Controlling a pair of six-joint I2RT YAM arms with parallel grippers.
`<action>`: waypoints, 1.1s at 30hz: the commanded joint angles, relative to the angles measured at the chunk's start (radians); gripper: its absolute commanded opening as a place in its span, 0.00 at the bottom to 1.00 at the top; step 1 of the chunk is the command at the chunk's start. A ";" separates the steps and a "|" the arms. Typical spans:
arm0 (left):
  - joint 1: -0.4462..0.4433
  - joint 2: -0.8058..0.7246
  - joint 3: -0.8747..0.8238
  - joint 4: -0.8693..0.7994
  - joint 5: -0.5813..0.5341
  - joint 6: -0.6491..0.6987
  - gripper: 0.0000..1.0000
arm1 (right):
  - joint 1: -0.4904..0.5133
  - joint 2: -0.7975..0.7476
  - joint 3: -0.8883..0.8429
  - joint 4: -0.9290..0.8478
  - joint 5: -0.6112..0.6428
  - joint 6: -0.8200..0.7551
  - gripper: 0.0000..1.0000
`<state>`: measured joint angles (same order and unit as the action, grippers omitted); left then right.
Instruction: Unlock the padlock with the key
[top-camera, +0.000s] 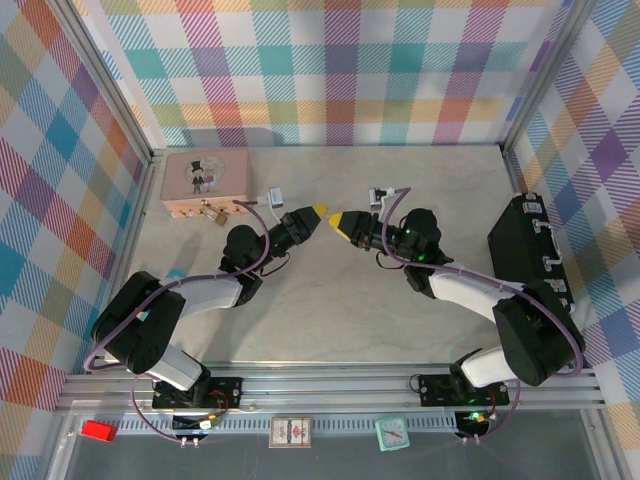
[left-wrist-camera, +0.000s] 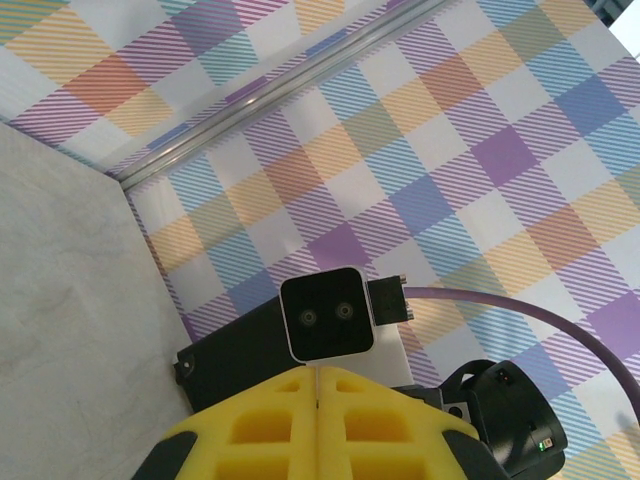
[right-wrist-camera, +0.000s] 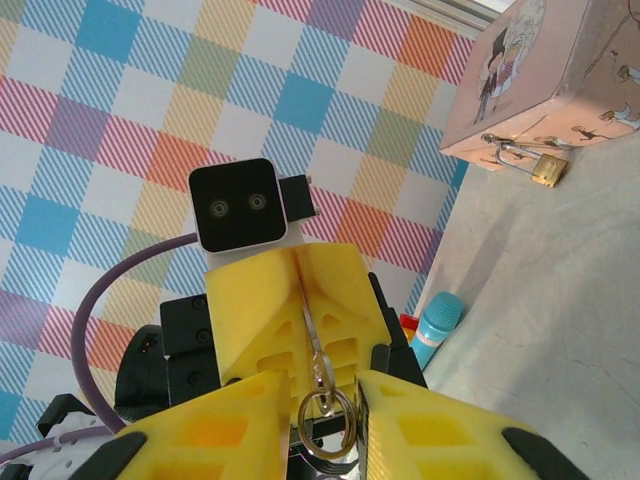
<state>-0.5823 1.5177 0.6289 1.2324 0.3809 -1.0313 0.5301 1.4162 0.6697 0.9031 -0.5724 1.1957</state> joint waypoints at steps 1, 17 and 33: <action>-0.012 -0.028 -0.009 0.024 -0.004 0.020 0.00 | 0.001 -0.012 0.029 0.005 0.006 -0.021 0.24; -0.021 -0.039 -0.015 0.021 -0.003 0.028 0.00 | 0.000 -0.013 0.035 -0.005 0.005 -0.034 0.19; -0.028 -0.037 -0.010 0.020 -0.004 0.024 0.00 | 0.001 -0.022 0.037 -0.018 0.013 -0.044 0.12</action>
<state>-0.5896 1.5078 0.6243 1.2255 0.3653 -1.0279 0.5301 1.4120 0.6754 0.8917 -0.5694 1.1728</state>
